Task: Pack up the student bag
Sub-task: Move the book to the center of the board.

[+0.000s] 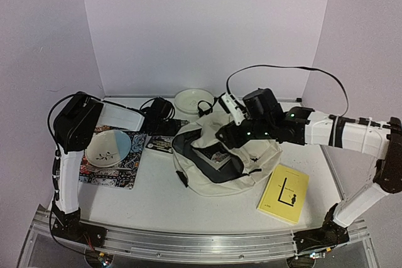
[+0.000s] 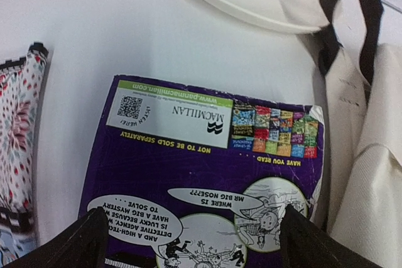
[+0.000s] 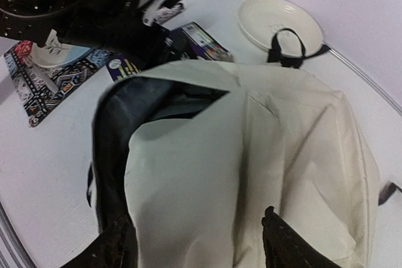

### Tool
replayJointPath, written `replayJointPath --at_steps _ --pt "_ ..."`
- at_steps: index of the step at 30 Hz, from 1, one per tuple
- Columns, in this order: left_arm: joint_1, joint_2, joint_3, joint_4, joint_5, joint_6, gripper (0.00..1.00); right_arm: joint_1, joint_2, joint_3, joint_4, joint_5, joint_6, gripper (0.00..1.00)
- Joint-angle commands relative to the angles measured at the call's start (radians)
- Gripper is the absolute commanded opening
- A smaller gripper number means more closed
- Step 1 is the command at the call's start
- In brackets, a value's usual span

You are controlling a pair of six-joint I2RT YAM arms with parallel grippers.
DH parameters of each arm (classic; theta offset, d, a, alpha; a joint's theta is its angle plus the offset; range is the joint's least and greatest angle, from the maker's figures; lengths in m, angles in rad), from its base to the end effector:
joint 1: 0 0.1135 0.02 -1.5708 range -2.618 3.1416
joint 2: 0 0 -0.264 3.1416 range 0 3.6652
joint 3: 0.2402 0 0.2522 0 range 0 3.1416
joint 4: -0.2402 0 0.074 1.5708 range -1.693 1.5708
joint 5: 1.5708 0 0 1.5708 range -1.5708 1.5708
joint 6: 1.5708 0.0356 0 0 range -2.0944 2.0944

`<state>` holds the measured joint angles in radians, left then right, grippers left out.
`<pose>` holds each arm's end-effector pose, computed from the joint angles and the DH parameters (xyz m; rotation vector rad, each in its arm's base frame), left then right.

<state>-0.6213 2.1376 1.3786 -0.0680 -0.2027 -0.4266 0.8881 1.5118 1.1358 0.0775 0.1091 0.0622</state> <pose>0.3737 -0.2587 0.1310 0.1379 2.3870 -0.2559 0.2294 0.2760 0.3107 -0.6934 1.7740 0.5506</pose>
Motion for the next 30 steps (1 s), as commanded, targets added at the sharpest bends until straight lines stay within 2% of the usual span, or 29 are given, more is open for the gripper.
replayJointPath --at_steps 1,9,13,16,21,27,30 --pt "-0.132 -0.002 -0.202 -0.186 0.135 -0.185 0.96 0.074 0.134 0.103 0.034 -0.020 -0.033 0.73" --pt "-0.209 -0.161 -0.385 -0.158 0.134 -0.293 0.95 0.118 0.371 0.165 0.033 -0.005 -0.025 0.80" --pt "-0.230 -0.208 -0.449 -0.158 0.127 -0.323 0.94 0.115 0.424 0.135 -0.014 0.171 0.011 0.85" --pt "-0.240 -0.229 -0.502 -0.161 0.126 -0.336 0.95 0.084 0.422 0.081 -0.045 0.285 0.075 0.85" --pt "-0.266 -0.285 -0.594 -0.177 0.117 -0.368 0.94 0.019 0.366 0.024 -0.066 0.366 0.160 0.82" --pt "-0.279 -0.421 -0.686 -0.206 0.095 -0.397 0.95 -0.010 0.345 0.044 -0.076 0.393 0.173 0.81" --pt "-0.279 -0.478 -0.670 -0.247 0.060 -0.392 0.96 -0.001 0.305 0.065 -0.076 0.307 0.126 0.81"
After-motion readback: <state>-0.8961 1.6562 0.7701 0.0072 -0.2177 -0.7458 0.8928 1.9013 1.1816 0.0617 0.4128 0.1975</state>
